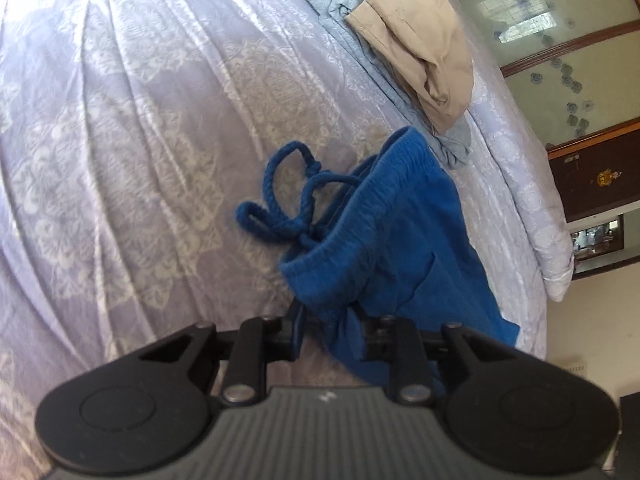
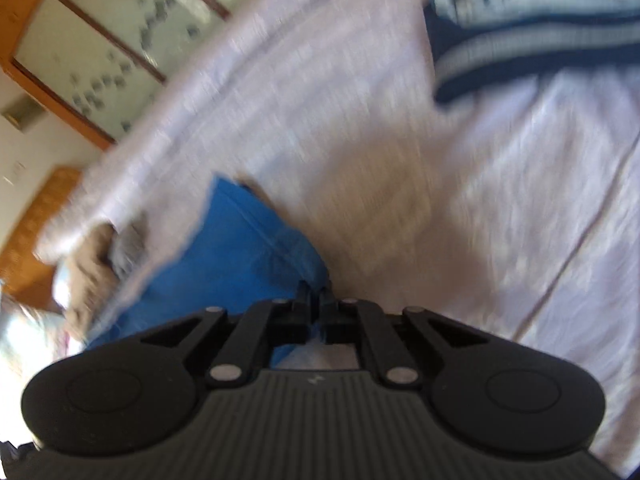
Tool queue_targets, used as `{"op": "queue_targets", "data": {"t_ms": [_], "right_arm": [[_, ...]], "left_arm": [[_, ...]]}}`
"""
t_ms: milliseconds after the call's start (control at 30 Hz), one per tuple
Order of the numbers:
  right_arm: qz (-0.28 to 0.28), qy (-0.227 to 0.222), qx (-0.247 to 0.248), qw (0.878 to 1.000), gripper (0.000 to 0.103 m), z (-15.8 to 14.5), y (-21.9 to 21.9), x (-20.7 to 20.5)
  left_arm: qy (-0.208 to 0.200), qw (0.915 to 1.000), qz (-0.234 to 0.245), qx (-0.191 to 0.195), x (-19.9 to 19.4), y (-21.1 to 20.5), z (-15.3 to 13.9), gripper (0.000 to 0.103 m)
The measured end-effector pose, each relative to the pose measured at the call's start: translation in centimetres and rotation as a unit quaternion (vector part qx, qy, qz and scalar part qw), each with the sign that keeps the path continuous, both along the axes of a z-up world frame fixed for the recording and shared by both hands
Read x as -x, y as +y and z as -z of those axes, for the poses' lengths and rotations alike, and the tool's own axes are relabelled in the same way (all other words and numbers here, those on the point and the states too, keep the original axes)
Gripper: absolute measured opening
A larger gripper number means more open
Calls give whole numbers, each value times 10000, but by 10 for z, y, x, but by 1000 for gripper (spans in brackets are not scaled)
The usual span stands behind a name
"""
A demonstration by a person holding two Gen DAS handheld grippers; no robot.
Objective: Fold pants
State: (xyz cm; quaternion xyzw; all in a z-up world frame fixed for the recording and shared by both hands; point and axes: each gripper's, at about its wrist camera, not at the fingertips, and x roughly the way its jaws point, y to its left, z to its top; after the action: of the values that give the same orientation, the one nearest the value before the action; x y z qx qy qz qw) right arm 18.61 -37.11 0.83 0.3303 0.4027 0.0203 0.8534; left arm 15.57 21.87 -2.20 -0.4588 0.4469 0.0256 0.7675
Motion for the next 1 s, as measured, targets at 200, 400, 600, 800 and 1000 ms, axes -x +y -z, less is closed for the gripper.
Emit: {"op": "queue_targets", "data": {"t_ms": [200, 400, 600, 800, 1000], "right_arm": [[451, -266, -392, 9979, 46, -19, -11, 29], [183, -155, -1281, 9915, 47, -26, 4, 54], [201, 363, -1673, 9850, 48, -12, 36, 38], [367, 487, -1609, 9851, 47, -1, 46, 17], [808, 336, -1846, 9789, 47, 7, 38, -8]], "left_arm": [[-198, 9997, -61, -127, 25, 18, -23, 38], [-1126, 9920, 496, -273, 19, -5, -76, 38], [-1455, 9758, 1233, -1072, -32, -57, -86, 38], [-1028, 9695, 1471, -1668, -86, -74, -46, 38], [-551, 9933, 581, -834, -112, -29, -1, 9]]}}
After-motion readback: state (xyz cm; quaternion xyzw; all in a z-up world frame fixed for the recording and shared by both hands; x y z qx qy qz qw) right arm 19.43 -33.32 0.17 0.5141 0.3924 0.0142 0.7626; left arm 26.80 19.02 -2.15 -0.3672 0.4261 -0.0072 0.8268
